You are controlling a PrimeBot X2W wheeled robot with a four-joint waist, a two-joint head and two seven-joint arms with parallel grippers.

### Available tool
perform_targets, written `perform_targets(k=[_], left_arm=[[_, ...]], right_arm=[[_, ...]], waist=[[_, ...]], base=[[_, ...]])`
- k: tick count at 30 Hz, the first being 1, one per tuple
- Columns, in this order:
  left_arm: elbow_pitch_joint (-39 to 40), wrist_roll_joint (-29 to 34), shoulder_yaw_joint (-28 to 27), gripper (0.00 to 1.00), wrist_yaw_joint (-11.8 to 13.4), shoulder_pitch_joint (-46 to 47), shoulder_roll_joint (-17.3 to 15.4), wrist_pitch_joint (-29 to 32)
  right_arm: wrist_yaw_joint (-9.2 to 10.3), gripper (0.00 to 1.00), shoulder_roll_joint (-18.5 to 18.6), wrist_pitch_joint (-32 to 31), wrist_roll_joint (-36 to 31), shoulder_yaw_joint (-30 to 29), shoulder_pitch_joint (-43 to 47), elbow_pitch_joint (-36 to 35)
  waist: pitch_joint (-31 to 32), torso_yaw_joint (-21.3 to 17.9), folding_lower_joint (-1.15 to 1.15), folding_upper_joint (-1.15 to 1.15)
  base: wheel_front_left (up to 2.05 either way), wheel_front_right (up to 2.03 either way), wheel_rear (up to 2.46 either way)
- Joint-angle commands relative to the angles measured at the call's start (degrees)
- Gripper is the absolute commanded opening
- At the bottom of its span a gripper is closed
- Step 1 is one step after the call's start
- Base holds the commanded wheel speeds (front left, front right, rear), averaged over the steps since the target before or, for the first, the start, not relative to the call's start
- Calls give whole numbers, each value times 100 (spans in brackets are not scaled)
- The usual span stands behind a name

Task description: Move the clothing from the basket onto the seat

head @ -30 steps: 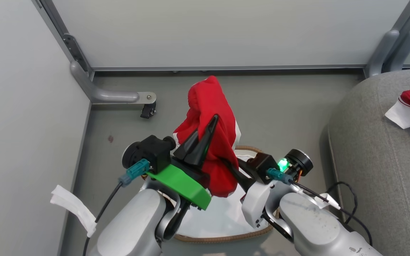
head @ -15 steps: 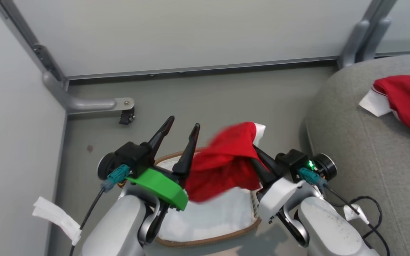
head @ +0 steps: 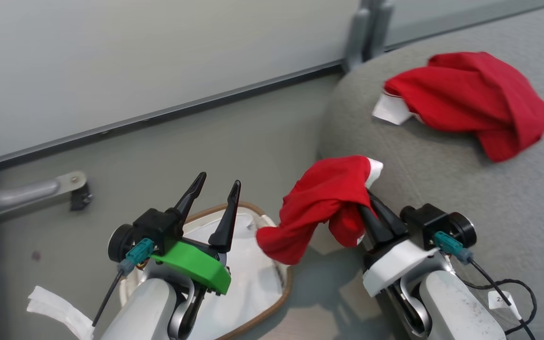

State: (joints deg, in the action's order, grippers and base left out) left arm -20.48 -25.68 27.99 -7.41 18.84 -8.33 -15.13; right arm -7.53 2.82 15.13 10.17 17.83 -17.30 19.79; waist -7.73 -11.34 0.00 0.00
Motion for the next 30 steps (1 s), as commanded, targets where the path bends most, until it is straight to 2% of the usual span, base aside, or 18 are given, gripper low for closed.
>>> perform_targets(k=[1,8,15,19,21,24,30], left_arm=[[37,34,-30,100,-13,-98,-33,-2],[68,104,-23,100,-13,-174,-21,-2],[4,24,405,100,-13,95,29,-2],[-33,-45,605,100,-13,213,-2,-2],[-42,-70,660,100,-13,280,-41,-2],[-28,-71,725,100,-13,371,-140,-2],[15,-15,632,100,-13,448,-380,-2]], right_arm=[[7,0,19,3,-5,-69,99,-77],[8,0,16,3,13,-395,324,-360],[8,0,16,4,-149,-1108,598,-818],[8,0,14,3,-453,-1384,485,-1089],[7,0,41,3,-658,-1485,238,-1205],[8,0,284,3,-806,-1595,-361,-1271],[8,0,1050,3,-1127,-1536,-2221,-865]], waist=[[-66,-990,0,0],[-96,-1765,0,0],[-232,-1913,0,0],[-367,-1944,0,0],[-454,-1952,0,0],[-625,-1944,0,0],[-971,-1872,0,0]], base=[[0,0,0],[0,0,0],[0,0,0],[0,0,0],[0,0,0],[0,0,0],[0,0,0]])
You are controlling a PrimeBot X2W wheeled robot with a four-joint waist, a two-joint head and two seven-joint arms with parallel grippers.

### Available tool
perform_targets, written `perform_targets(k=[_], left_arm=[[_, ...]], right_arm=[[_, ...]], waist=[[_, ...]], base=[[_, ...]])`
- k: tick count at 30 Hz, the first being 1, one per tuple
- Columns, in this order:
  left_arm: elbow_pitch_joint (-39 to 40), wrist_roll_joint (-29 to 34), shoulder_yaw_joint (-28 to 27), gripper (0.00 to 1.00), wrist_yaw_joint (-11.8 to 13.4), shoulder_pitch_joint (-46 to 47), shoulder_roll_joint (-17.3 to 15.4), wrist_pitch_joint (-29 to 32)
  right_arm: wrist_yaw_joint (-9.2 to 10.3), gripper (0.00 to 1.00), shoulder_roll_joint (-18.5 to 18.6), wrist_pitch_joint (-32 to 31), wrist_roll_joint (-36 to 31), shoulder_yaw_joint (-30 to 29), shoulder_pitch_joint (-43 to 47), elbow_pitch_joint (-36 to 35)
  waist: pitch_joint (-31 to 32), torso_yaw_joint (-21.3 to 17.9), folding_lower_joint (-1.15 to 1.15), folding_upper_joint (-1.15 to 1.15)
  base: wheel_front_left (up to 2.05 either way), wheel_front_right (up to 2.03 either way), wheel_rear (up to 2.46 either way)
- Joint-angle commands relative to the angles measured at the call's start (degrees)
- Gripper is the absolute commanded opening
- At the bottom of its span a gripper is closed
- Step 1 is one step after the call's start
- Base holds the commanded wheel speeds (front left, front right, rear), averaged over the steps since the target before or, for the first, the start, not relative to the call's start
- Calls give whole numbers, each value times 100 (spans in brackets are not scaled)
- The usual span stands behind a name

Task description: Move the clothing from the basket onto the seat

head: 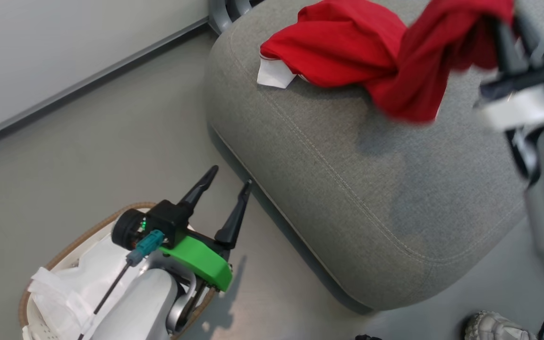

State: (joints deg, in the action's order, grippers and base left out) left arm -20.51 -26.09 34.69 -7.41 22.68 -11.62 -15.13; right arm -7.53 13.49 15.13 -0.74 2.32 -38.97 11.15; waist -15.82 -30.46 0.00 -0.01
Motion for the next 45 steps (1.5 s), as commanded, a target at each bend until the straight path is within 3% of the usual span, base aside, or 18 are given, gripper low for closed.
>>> perform_targets(k=[1,5,12,21,32,33,35,36,37,45], left_arm=[[36,40,-70,100,-13,48,-81,-2],[91,46,-1,100,-13,144,-155,-2],[174,-20,217,100,-13,499,-280,-2],[279,-70,464,100,-13,1023,-480,-2],[204,-115,468,100,-13,1114,-530,-2],[194,-108,467,100,-13,1094,-518,-2],[168,-129,458,100,-13,1032,-484,-2],[153,-138,451,100,-13,993,-470,-2],[134,-147,436,100,-13,931,-448,-2],[36,-143,309,100,-13,477,-195,-2]], right_arm=[[8,0,87,3,-84,10,-407,96],[8,0,486,3,-420,-158,-1443,575],[8,0,671,-7,-959,-730,-2437,1725],[8,0,158,0,-1481,-1542,-1982,2895],[8,0,-589,-1,-1432,-2198,-918,3149],[8,20,-616,-1,-1403,-2316,-808,3084],[8,48,-655,-1,-1375,-2429,-593,2921],[8,89,-665,0,-1369,-2466,-504,2828],[8,100,-673,0,-1352,-2505,-370,2727],[8,100,-664,2,-1013,-2376,676,1918]], waist=[[-217,71,0,1],[-479,357,0,1],[-1104,904,0,1],[-1826,1444,0,1],[-1957,1440,0,1],[-1897,1423,0,1],[-1773,1388,0,1],[-1710,1372,0,1],[-1614,1345,0,1],[-819,1165,0,1]], base=[[0,0,0],[0,0,0],[0,0,0],[0,0,0],[0,0,0],[0,0,0],[0,0,0],[0,0,0],[0,0,0],[0,0,0]])
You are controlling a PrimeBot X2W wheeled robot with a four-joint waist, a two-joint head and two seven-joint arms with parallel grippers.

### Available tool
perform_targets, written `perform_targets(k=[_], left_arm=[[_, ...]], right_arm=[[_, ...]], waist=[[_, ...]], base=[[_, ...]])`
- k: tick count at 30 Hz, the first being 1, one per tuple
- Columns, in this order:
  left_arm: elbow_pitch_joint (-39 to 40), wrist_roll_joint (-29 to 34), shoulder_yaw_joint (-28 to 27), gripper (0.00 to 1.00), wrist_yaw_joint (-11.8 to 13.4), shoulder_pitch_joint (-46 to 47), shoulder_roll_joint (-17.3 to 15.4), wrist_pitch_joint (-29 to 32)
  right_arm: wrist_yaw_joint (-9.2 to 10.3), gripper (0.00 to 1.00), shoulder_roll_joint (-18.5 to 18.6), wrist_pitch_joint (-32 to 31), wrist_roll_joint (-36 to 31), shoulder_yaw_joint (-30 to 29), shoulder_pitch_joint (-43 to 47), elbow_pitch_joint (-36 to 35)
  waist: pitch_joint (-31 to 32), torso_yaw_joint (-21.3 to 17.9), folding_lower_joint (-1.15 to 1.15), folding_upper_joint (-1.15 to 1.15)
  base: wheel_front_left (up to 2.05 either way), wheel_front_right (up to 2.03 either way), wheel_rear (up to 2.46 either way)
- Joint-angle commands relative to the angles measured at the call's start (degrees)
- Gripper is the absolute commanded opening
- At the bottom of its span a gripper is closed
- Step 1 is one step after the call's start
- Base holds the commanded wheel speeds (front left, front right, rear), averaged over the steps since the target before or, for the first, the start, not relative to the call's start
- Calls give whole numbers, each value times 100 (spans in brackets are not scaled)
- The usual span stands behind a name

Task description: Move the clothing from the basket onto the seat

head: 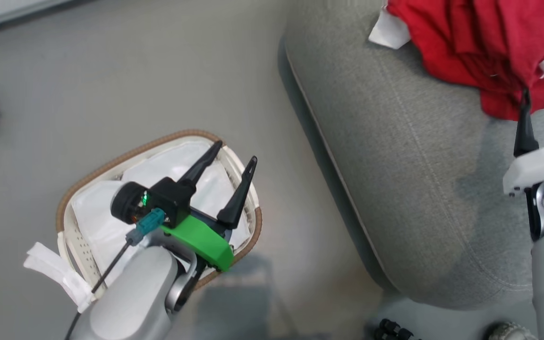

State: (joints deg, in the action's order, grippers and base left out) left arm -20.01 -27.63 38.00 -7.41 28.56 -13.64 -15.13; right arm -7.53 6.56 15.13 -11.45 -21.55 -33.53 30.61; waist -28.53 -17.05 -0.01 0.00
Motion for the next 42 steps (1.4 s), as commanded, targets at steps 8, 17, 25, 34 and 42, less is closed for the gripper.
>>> perform_targets(k=[8,17,25,34,42], left_arm=[[-99,62,-326,100,-13,-609,289,-2],[-182,234,-919,100,-13,-1090,483,-2],[-365,538,-1879,100,-7,-1351,653,0],[-432,1063,-3154,100,160,-1663,896,0],[-518,1470,-3857,100,156,-1952,1013,0]], right_arm=[[8,100,68,2,390,513,878,-618],[8,100,-198,2,791,1091,1181,-1003],[8,100,-334,2,968,1630,1194,-934],[8,100,-350,2,1434,2227,1150,-701],[8,100,-351,2,1729,2456,1300,-550]], waist=[[1144,-147,1,0],[1506,363,1,0],[1651,1097,1,0],[1808,1679,1,0],[2007,1860,1,0]], base=[[0,0,0],[0,0,0],[0,0,0],[0,0,0],[0,0,0]])
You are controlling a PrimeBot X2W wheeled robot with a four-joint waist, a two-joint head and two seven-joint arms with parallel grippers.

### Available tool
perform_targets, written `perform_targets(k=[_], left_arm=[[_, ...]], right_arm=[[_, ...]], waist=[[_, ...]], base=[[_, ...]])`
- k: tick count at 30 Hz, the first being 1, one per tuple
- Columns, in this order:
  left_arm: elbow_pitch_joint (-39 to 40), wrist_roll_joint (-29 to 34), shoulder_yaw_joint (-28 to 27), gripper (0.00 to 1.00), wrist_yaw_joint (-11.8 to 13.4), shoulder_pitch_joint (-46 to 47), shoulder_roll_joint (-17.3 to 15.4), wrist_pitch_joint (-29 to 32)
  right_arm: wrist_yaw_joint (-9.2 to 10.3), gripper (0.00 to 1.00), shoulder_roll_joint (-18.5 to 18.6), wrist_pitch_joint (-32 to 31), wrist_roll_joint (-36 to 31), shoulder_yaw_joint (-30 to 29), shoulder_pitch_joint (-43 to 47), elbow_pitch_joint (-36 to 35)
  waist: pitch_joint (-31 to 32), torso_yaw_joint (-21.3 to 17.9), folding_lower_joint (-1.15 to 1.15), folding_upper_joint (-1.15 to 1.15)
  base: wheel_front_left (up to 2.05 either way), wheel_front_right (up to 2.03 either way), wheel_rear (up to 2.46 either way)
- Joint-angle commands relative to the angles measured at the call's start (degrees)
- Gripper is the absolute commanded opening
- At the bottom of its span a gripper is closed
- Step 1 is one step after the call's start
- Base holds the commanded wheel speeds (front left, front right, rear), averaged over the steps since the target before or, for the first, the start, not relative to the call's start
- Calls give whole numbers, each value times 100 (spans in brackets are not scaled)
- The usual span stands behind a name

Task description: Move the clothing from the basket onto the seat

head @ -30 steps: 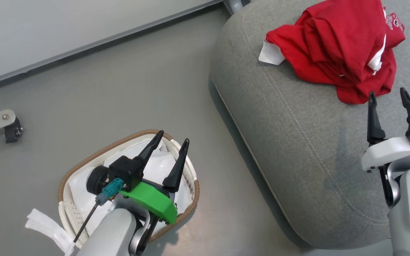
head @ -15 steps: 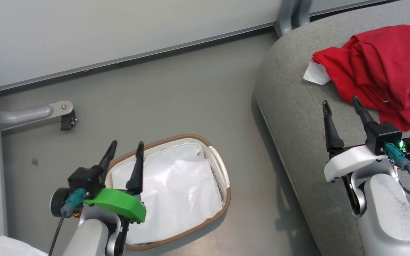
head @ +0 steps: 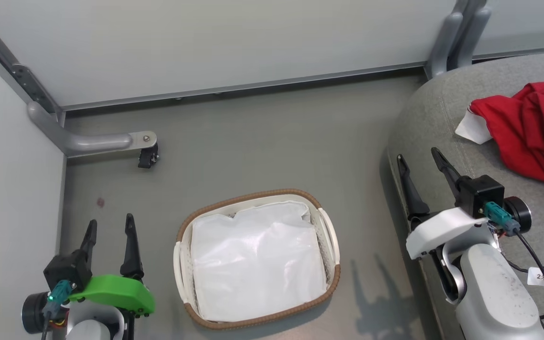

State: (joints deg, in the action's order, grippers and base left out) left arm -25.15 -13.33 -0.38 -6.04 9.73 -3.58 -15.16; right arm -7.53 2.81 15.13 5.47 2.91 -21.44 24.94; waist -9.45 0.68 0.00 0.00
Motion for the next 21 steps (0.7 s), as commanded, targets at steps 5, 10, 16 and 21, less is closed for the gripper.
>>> perform_targets(k=[5,10,16,21], left_arm=[[67,-9,-250,100,-77,-277,46,2],[80,-73,-297,100,-132,-505,59,2],[76,-235,-194,0,-129,-676,64,1],[-151,-278,-174,0,-129,-705,109,22]], right_arm=[[8,100,23,2,144,-41,230,56],[8,100,24,2,133,-23,448,81],[0,0,-1,0,139,-42,641,108],[0,0,-45,-28,185,-48,836,341]], waist=[[217,90,0,0],[388,42,0,0],[524,24,0,0],[535,22,0,0]], base=[[0,0,0],[0,0,0],[0,0,0],[0,0,0]])
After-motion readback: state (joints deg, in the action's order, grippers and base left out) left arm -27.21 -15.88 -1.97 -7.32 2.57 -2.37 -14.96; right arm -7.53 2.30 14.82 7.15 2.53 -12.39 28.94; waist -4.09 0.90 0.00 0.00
